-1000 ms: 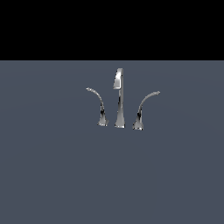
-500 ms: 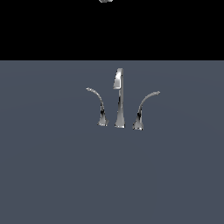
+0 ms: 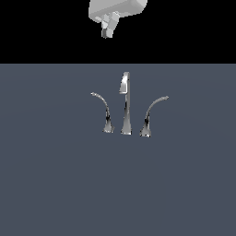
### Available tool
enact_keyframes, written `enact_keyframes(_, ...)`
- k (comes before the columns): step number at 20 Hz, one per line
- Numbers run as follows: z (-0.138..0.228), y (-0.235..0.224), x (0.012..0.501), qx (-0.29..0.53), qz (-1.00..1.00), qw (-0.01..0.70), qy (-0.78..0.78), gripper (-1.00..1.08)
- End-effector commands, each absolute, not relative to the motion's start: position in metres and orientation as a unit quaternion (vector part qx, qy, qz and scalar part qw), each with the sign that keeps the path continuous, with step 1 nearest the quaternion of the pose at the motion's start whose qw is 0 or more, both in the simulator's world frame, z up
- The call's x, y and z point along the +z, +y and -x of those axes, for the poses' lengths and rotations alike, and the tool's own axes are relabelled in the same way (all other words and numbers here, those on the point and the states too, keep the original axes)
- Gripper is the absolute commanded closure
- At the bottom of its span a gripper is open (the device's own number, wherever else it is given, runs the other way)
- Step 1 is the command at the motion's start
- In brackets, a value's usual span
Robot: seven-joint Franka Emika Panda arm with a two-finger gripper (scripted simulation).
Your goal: Turn on the faucet by rotating a designated handle.
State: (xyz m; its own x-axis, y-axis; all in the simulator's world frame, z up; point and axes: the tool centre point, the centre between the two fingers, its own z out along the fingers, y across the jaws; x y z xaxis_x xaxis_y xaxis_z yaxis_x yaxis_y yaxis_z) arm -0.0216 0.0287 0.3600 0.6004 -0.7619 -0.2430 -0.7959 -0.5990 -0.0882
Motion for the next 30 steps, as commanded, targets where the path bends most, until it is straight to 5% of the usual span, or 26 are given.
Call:
enact_keyframes(1,0.008,0.033,0.345,0.093,0.873,0.089,0.471,1.08)
enact_keyframes(30,-0.105,0.073,0.184,0.017,0.656,0.005,0.755,1.08)
